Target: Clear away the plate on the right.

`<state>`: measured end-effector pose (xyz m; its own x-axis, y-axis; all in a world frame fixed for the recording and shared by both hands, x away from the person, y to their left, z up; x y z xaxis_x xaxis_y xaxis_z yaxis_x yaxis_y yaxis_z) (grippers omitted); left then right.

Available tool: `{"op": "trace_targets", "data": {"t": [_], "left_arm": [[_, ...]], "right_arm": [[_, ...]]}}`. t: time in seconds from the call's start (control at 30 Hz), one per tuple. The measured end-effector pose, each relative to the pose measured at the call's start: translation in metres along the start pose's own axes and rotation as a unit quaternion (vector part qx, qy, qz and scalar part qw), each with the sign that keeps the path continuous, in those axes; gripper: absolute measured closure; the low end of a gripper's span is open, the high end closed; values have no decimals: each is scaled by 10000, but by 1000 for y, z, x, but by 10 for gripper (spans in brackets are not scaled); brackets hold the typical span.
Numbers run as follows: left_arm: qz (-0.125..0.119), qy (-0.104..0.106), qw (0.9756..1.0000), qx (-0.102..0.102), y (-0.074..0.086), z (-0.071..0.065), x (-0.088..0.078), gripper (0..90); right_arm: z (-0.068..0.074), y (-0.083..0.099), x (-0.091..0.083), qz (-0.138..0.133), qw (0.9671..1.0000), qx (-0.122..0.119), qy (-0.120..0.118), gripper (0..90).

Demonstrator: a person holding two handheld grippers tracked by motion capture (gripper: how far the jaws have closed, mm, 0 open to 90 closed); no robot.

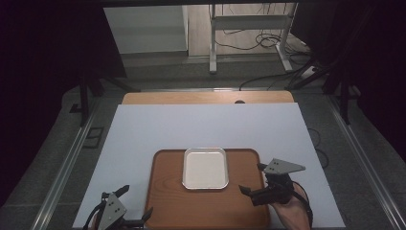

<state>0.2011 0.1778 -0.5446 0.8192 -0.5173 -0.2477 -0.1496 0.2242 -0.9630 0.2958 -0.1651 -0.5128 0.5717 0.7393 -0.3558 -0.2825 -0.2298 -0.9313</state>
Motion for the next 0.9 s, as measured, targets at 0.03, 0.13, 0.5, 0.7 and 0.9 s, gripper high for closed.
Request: {"op": "trace_targets", "data": {"t": [0.03, 0.13, 0.5, 0.7, 0.9], "left_arm": [[3, 0, 10000, 5, 0, 0, 0, 17], [5, 2, 10000, 19, 0, 0, 0, 17], [9, 1, 10000, 37, 0, 0, 0, 17], [8, -1, 10000, 38, 0, 0, 0, 17], [11, 1, 10000, 43, 0, 0, 0, 17]], "right_arm": [[-1, 0, -1, -5, 10000, 0, 18, 4], [-3, 1, -4, -21, 10000, -13, 81, 3], [-12, 5, -17, -114, 9994, 86, 303, 7], [-15, 7, -23, -127, 9990, 103, 408, 13], [-19, 10, -28, -105, 9981, 81, 604, 18]]}}
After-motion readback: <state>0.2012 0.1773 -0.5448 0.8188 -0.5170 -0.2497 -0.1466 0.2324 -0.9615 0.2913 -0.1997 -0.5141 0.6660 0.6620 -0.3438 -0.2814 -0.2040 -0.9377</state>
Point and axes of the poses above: each handheld gripper's, and its own axes: x roughly forward along the jaws, y roughly out of its underside, z roughly to its left, the point moved 9 cm from there along x, roughly forward along the jaws, and after that the axes turned 14 degrees about -z, right-handed, at the moved point
